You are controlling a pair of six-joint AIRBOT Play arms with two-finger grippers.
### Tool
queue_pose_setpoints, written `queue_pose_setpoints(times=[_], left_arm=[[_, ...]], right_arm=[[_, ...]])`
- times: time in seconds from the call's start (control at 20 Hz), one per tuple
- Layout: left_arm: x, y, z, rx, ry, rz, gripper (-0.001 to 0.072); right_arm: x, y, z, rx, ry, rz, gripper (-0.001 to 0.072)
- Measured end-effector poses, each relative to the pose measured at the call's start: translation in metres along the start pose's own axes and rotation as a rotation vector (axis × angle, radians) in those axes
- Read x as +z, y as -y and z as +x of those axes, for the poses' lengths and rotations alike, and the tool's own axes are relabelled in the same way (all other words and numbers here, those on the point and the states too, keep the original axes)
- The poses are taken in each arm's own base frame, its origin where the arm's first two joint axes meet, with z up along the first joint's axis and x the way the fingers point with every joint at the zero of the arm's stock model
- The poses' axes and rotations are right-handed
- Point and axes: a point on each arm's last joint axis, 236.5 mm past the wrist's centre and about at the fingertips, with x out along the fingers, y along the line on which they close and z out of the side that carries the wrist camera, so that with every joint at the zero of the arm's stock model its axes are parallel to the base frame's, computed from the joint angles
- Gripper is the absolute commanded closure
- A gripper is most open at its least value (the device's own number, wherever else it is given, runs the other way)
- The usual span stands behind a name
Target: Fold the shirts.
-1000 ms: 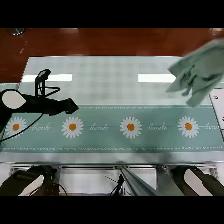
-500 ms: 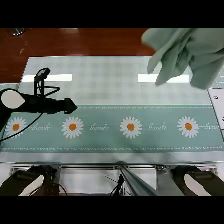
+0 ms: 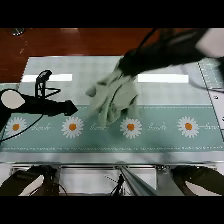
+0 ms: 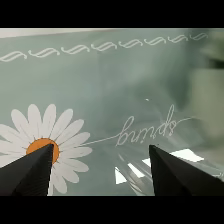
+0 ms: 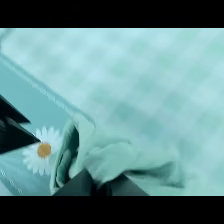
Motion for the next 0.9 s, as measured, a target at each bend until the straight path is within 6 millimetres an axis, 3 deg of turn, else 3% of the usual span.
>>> queue_pose_setpoints(times=[0.1, 0.15, 0.2, 0.25, 0.3, 0.4, 0.55, 0.65, 0.7, 0.8, 0.9], left_arm=[[-0.003, -0.001, 0.001, 0.000, -0.009, -0.002, 0.0002], [-0.005, -0.001, 0.002, 0.001, -0.015, -0.004, 0.0001], [-0.007, -0.002, 0.003, 0.001, -0.021, -0.006, 0.0002], [-0.009, -0.003, 0.005, 0.002, -0.027, -0.008, 0.0002], [-0.010, -0.003, 0.005, 0.002, -0.029, -0.009, 0.0002], [-0.009, -0.002, 0.002, 0.007, -0.035, 0.001, 0.0002], [0.000, -0.011, -0.015, 0.070, -0.033, 0.056, 0.0002], [0.002, -0.026, -0.022, 0.121, -0.029, 0.047, 0.0002], [-0.003, -0.033, -0.019, 0.128, -0.042, 0.018, 0.0002], [-0.028, -0.035, -0.002, 0.086, -0.105, -0.037, 0.0002], [-0.054, -0.027, 0.020, 0.002, -0.153, -0.089, 0.0002]], right_arm=[[-0.047, 0.019, 0.056, -0.025, -0.120, 0.092, 0.0684], [-0.071, 0.028, 0.079, -0.042, -0.179, 0.140, 0.0611], [-0.091, 0.036, 0.096, -0.057, -0.224, 0.183, 0.0240], [-0.106, 0.041, 0.109, -0.063, -0.257, 0.223, 0.0088], [-0.115, 0.046, 0.115, -0.068, -0.278, 0.246, 0.0088], [-0.107, 0.064, 0.109, -0.081, -0.258, 0.290, 0.0088], [-0.066, 0.109, 0.053, -0.126, -0.149, 0.330, 0.0089], [-0.053, 0.160, -0.011, -0.232, -0.060, 0.369, 0.0089], [-0.058, 0.184, -0.040, -0.295, -0.032, 0.395, 0.0089], [-0.093, 0.224, -0.088, -0.408, -0.015, 0.486, 0.0090], [-0.146, 0.243, -0.106, -0.455, -0.024, 0.611, 0.0090]])
